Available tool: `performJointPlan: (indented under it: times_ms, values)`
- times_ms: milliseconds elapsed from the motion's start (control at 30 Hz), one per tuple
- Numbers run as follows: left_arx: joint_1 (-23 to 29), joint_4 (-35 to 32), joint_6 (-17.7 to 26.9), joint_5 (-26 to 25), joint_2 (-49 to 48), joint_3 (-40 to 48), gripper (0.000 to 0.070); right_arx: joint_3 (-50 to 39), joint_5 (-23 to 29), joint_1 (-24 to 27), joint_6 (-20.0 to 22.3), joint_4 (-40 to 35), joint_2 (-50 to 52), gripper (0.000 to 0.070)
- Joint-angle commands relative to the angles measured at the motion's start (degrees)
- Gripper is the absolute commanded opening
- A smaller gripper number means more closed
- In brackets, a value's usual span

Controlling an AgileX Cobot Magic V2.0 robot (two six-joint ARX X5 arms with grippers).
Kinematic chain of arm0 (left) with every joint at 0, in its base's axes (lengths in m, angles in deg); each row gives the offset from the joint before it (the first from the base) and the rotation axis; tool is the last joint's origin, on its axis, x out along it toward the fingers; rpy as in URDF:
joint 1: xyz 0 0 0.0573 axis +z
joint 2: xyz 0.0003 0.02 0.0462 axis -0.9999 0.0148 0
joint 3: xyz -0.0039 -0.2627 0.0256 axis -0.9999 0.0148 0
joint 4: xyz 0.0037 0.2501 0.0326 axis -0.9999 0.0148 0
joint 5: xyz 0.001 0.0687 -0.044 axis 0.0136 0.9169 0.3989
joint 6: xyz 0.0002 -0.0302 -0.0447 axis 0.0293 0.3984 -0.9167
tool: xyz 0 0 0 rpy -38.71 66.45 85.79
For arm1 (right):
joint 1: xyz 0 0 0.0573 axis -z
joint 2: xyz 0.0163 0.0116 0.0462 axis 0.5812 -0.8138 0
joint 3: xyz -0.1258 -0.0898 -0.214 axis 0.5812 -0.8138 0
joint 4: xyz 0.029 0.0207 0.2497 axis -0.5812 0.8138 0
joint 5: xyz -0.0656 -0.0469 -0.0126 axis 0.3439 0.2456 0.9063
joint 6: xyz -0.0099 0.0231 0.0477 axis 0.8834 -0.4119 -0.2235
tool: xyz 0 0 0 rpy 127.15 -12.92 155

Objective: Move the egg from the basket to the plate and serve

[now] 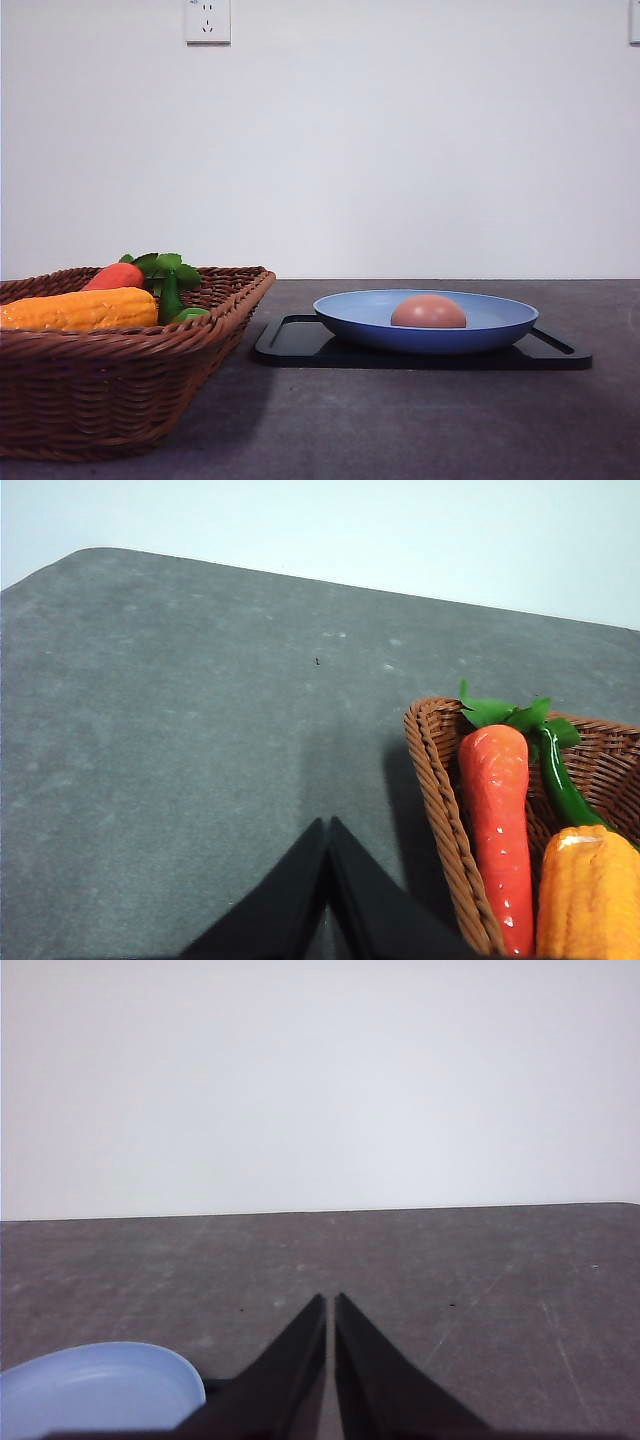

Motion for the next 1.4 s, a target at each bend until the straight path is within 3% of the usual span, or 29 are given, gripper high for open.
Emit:
performJointPlan:
  times_ms: [0,167,467,633,1367]
  values:
    - [0.0,0.2,-0.1,-0.1,-0.1,1.6,0.0,-1.3,-1.7,1.2,0.1,-0.5,1.0,0.0]
    - [0.0,0.2,-0.1,-0.1,-0.1,1.6,0.0,-4.5,-3.2,3.2,0.1,0.6,3.6,0.0]
    - [0.0,0.2,-0.1,-0.1,-0.1,1.6,0.0,-4.6,-4.3,3.2,-0.2,13.4,8.2,0.0]
    - [0.0,0.2,-0.1,-0.1,-0.1,1.6,0.0,-4.5,-5.5,3.0,-3.3,21.7,9.3,0.0]
    - [0.0,0.2,-0.1,-0.1,-0.1,1.6,0.0,-4.4,-4.8,2.9,-3.7,19.6,9.4,0.0]
